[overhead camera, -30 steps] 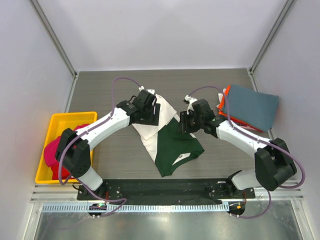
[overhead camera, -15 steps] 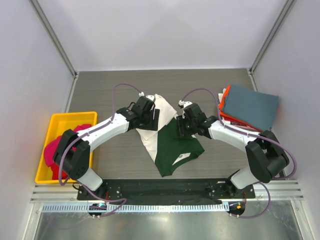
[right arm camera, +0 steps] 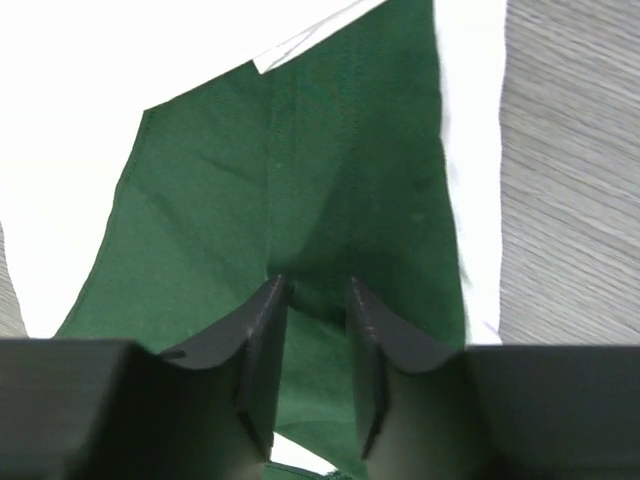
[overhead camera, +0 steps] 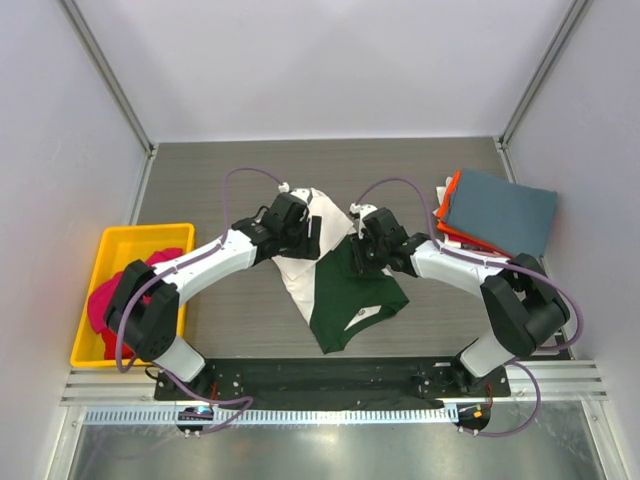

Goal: Fold and stack the t-shirts
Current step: Flatten the tshirt out

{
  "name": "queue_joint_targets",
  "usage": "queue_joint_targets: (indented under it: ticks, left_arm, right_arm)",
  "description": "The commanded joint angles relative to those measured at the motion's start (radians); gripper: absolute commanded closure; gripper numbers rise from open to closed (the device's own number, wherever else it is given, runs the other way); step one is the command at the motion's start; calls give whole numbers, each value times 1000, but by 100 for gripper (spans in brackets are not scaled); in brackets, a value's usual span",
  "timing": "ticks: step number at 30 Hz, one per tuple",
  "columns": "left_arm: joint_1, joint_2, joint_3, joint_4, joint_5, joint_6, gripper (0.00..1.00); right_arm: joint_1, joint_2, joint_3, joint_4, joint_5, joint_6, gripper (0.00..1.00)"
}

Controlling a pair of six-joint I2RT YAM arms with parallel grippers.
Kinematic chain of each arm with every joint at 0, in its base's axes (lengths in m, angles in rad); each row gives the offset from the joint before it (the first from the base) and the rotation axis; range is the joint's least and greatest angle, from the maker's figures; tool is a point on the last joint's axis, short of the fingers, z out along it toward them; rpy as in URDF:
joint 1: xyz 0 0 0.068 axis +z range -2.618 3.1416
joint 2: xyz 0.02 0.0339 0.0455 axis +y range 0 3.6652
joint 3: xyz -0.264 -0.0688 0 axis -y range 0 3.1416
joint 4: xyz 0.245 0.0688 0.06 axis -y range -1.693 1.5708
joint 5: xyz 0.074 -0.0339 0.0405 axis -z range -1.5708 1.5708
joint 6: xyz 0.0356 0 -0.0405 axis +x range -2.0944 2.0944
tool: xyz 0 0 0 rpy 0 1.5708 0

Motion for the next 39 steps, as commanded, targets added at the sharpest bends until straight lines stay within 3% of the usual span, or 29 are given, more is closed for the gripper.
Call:
queue_joint_targets:
  ticks: [1, 3, 12, 17, 31, 33, 34, 36, 39]
  left_arm:
    - [3, -25, 3, 55, 27, 13, 32]
    - [3, -16, 6, 55, 37, 13, 32]
    - [-2, 24, 54, 33, 38, 29, 33]
    - [-45, 104, 115, -3, -38, 71, 33]
    - [-108, 455, 437, -242, -305, 118, 35]
    - [-108, 483, 469, -267, -347, 99, 43]
    - [-106, 498, 479, -288, -368, 89, 56]
    - [-106, 494, 493, -302, -420, 69, 72]
    - [-85, 375, 461, -275, -378, 54, 81]
  right_arm:
    - [8, 16, 33, 45, -8, -5, 76]
    - [8, 4, 38, 45, 10, 21, 98]
    - [-4, -274, -65, 38, 128, 167, 99]
    - [-21, -425, -174, 16, 155, 234, 99]
    - [-41, -582, -264, 7, 181, 316, 99]
    - [-52, -596, -267, 5, 185, 320, 99]
    - [-53, -610, -271, 4, 184, 322, 99]
    - [-61, -621, -269, -2, 196, 324, 99]
    - [-76, -631, -260, -53, 266, 337, 99]
